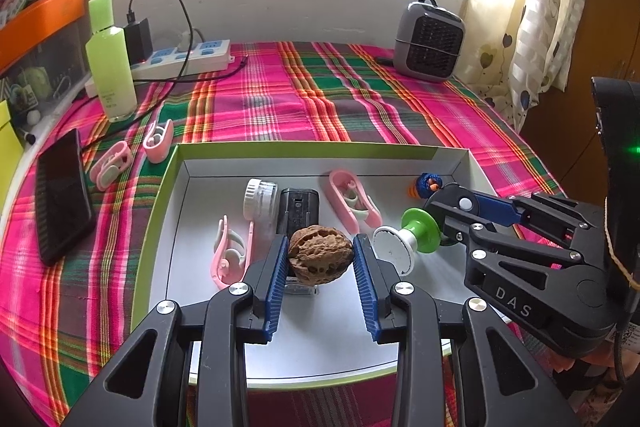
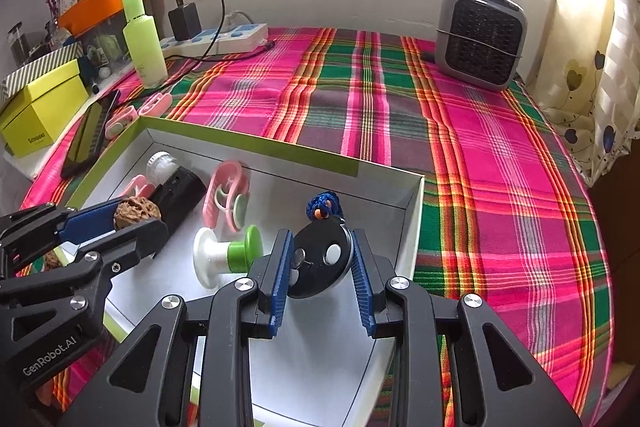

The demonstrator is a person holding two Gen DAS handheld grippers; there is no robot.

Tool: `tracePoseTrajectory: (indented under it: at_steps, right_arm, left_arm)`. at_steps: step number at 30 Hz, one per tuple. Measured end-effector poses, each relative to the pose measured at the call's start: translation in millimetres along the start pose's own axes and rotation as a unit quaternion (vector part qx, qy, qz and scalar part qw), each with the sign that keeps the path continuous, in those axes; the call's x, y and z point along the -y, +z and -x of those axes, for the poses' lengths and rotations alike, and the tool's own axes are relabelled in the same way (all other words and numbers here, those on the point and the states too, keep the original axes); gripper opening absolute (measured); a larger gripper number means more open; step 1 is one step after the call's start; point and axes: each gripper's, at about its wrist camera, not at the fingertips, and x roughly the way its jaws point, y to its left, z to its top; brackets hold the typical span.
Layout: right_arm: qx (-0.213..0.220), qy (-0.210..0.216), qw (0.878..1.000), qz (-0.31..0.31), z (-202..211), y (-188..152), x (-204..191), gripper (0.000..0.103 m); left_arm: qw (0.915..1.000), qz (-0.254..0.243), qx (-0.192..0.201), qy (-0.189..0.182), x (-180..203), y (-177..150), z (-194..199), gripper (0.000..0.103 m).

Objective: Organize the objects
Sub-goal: 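Lower the walnut and black dotted disc into the tray and open both grippers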

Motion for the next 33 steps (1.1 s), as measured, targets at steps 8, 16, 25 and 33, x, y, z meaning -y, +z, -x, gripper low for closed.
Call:
tracePoseTrajectory:
  at_steps: [8,16,25,33]
  right_arm:
    - [0.003,-0.003,1.0,0.014,-1.2,0.3,-2.5,0.03]
    - [0.003,0.006,1.0,0.014,-2.6,-1.4,-3.8,0.03]
    - [0.001,0.001,1.0,0.022,-2.3,-3.1,-7.7,0.03]
    - [0.004,0.002,1.0,0.021,0.6,-4.8,-7.2,0.034]
  left_arm:
    - [1.0,0.004,-0.001,0.003,-2.4,0.2,-2.1,0.031]
    - [1.0,0.004,-0.001,0.005,-2.0,-0.1,-2.0,0.031]
    - [0.9999,-0.002,0.0,0.01,-3.4,0.1,-1.9,0.031]
    - [0.9996,-0.018,0.006,0.021,4.3,-2.8,0.4,0.031]
